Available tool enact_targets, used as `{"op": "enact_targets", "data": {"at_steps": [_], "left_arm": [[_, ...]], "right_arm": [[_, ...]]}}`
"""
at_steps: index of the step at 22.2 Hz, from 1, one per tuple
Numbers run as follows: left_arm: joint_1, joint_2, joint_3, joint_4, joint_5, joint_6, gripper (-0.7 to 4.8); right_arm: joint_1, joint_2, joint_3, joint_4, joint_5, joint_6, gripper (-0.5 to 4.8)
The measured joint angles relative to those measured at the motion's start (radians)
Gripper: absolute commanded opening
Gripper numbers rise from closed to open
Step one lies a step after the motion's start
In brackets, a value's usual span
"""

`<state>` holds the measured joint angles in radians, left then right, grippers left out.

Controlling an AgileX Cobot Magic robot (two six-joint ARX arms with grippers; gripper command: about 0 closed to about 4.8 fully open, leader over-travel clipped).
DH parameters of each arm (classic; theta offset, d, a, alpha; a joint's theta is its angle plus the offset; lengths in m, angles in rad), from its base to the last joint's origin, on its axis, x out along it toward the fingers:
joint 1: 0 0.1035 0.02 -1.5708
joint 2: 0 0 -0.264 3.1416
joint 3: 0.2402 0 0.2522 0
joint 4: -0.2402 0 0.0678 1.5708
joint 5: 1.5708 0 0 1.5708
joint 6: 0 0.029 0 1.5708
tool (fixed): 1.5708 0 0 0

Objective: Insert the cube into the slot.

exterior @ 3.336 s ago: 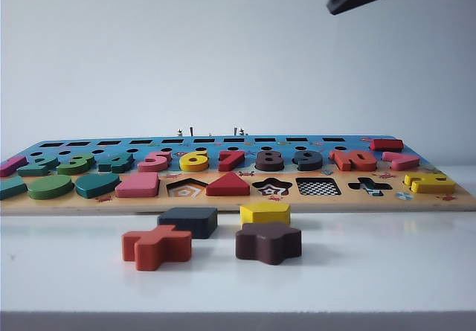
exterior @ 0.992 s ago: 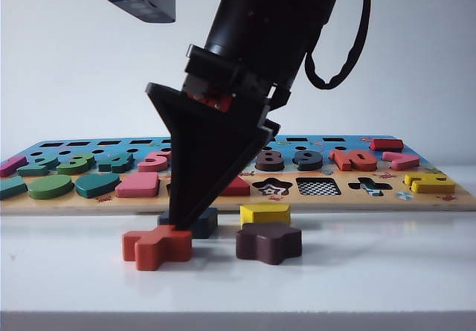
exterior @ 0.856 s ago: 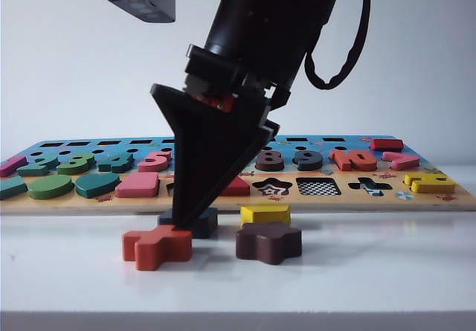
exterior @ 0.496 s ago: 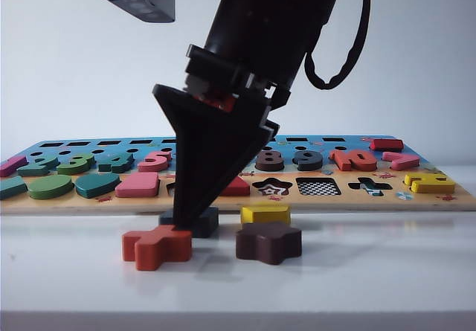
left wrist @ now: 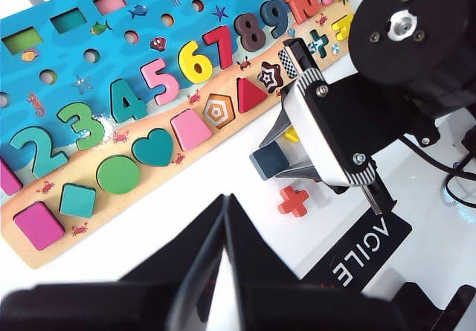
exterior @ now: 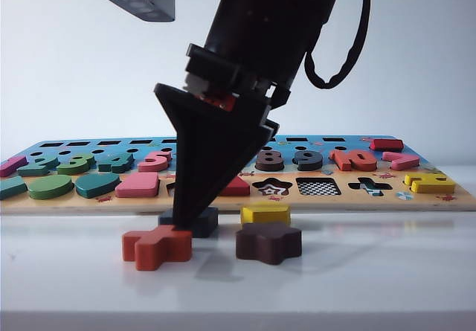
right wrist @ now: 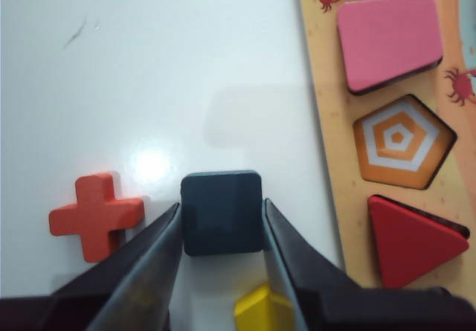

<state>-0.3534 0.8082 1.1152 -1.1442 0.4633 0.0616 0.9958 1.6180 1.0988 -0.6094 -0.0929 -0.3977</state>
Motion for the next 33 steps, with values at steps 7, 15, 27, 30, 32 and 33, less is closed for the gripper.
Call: {"op": "enact_targets", "data": {"at_steps": [7, 15, 27, 30, 32, 33], "left_arm": [[0.000, 0.000, 0.000, 0.000, 0.000, 0.000, 0.20], [0.000, 0.000, 0.000, 0.000, 0.000, 0.000, 0.20], [0.000, 0.000, 0.000, 0.001, 0.000, 0.000, 0.20], [0.000, 0.000, 0.000, 0.001, 0.000, 0.000, 0.20], [0.000, 0.000, 0.000, 0.001, 0.000, 0.000, 0.20], [0.000, 0.000, 0.000, 0.001, 0.000, 0.000, 0.20]], "right_arm": [[0.000, -0.072, 0.002, -0.004, 0.016, -0.033, 0.93], [-0.051, -0.206, 0.038, -0.080, 0.228, -0.196, 0.93], [-0.134, -0.212, 0.019, -0.194, 0.274, -0.366, 0.93], [-0.140, -0.211, 0.009, -0.184, 0.275, -0.389, 0.93], [-0.146, -0.210, 0.000, -0.178, 0.275, -0.397, 0.93], [-0.152, -0.210, -0.005, -0.173, 0.275, -0.401, 0.93]]}}
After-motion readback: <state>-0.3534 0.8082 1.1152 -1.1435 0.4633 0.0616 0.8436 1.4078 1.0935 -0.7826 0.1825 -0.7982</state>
